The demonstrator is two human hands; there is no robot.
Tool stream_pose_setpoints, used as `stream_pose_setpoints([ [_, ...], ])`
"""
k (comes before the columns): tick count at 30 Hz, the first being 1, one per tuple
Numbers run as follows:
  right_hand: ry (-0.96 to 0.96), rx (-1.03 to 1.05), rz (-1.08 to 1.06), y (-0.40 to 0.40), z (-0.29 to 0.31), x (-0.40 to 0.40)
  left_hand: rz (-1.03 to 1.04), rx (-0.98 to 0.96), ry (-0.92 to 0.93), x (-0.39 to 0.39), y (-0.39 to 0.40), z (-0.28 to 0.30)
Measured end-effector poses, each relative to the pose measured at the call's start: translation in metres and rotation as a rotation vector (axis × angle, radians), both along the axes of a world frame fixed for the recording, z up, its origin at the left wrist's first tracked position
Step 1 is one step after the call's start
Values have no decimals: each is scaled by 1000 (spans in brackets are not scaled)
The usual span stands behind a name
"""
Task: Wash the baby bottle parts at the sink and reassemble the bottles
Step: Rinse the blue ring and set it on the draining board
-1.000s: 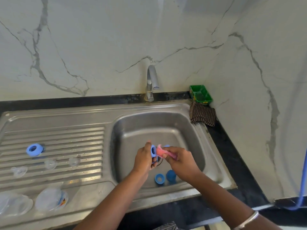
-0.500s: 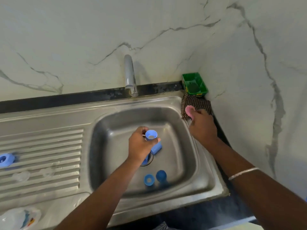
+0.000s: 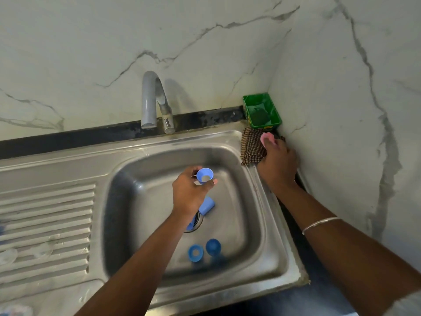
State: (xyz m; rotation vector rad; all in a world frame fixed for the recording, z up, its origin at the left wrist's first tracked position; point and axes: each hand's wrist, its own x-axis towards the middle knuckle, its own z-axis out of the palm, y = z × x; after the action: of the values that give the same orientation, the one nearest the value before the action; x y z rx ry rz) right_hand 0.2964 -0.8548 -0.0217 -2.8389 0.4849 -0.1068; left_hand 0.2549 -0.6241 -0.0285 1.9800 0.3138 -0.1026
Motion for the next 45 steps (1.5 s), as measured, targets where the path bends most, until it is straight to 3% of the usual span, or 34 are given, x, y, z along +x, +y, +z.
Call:
stream_pose_setpoints([
  [2,-78,-65,-19,11,5,1,15,-1,6,3,3,-1],
  [5,-243,-48,174,35,8,8,71,-20,-2,7,12,-1],
  [8,-213,294,410,75,9,24,122,-34,-22,13,22,-1],
  [12,-21,801,448,132,16,47,132,-63,-51,20,44,2],
  [18,0,1023,395,182,29,88,111,-35,-73,32,71,9],
  [25,199,960,408,207,25,114,22,-53,-206,39,79,12],
  [35,172,691,510,214,19,120,14,-128,-258,53,84,13],
  [40,177,686,516,211,25,113,10,-154,-256,56,86,13],
  [45,-27,869,355,196,22,76,-9,-175,-239,56,86,10],
])
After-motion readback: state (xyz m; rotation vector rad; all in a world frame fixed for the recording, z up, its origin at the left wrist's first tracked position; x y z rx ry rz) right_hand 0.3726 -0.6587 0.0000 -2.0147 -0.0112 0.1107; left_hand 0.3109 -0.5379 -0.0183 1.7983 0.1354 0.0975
